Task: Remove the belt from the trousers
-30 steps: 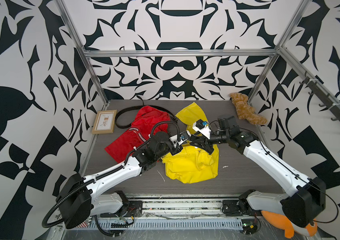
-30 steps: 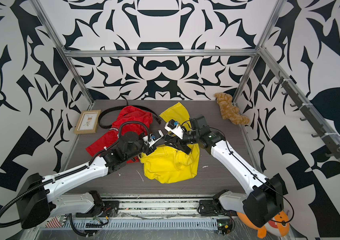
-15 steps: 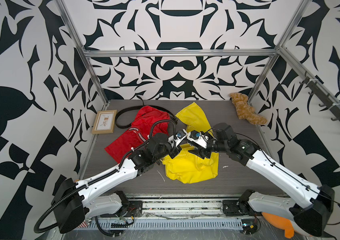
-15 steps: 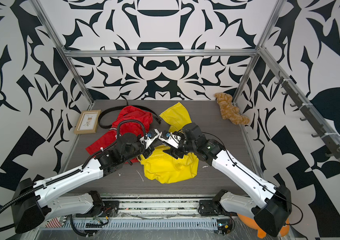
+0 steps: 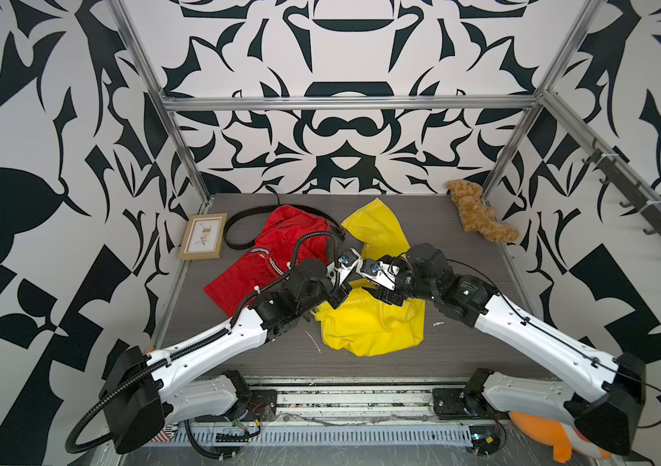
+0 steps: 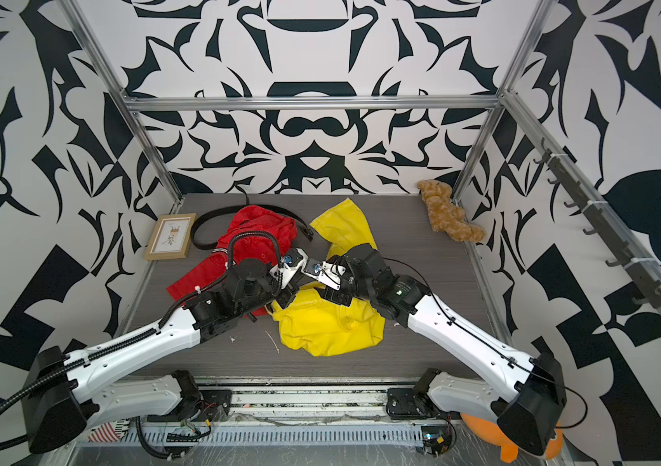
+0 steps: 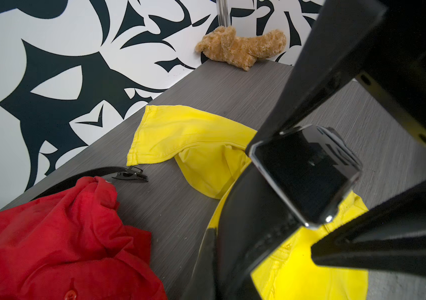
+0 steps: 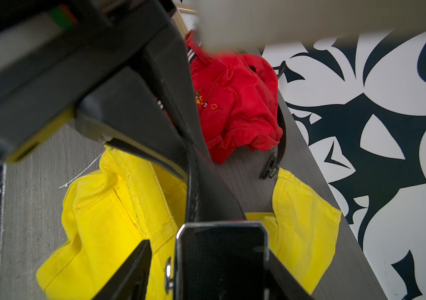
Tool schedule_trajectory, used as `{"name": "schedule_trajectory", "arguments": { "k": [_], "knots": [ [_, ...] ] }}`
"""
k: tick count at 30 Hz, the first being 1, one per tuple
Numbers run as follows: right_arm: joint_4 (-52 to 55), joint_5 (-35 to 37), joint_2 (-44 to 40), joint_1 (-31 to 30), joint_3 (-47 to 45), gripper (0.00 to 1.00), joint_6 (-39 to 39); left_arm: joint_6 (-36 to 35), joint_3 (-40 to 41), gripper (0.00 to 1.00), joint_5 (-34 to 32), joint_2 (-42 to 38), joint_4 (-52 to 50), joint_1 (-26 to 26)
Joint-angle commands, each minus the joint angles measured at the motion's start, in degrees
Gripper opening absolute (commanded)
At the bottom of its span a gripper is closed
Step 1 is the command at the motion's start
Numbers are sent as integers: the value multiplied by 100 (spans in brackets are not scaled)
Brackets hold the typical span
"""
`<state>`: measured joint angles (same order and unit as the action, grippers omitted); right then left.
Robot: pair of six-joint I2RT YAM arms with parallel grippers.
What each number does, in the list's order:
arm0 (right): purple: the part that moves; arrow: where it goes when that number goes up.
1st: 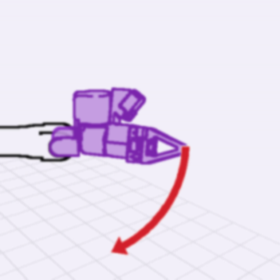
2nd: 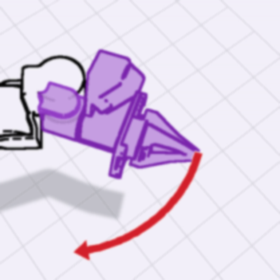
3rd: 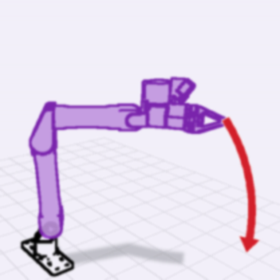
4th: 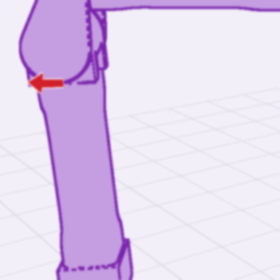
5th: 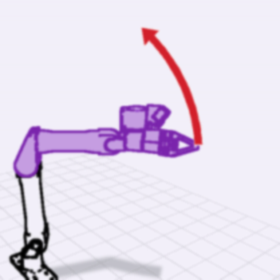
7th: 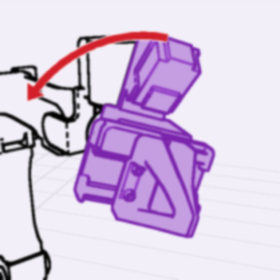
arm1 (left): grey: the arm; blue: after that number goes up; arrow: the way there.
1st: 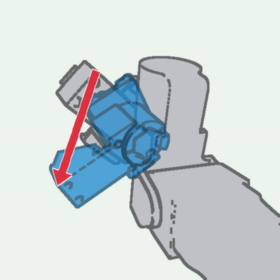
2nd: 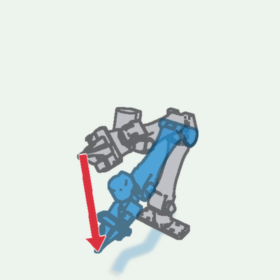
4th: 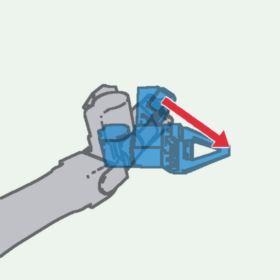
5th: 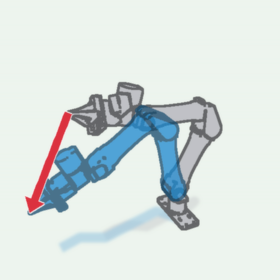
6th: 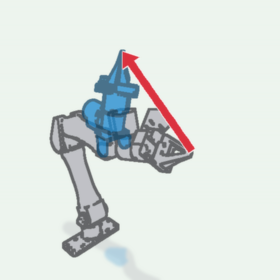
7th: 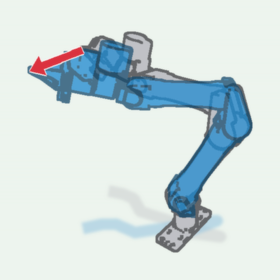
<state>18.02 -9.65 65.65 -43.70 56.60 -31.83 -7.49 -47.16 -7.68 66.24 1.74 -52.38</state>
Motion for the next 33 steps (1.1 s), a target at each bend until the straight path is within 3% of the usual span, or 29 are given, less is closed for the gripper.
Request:
{"name": "schedule_trajectory", "arguments": {
  "k": [1,6,12,17,21,29,33],
  "knots": [
    [-526,-111,83,-58,-17,58,40,106,133,0,202,-137,98,-53],
    [-646,-270,115,-51,-43,44,97,150,180,0,187,-168,100,-53],
    [-633,-314,142,13,-65,18,313,296,261,0,99,-115,66,-55],
    [-498,-1244,-64,924,-192,0,817,569,619,0,-614,22,46,-44],
    [-421,-2032,-342,1772,-257,0,1218,821,664,0,-1184,47,-90,114],
    [26,-2266,-694,2403,-280,0,1354,1304,728,0,-1452,-256,-431,925],
    [160,-2099,-830,2507,-408,0,1372,2004,811,0,-1292,-572,-810,1758]
  ]
}}
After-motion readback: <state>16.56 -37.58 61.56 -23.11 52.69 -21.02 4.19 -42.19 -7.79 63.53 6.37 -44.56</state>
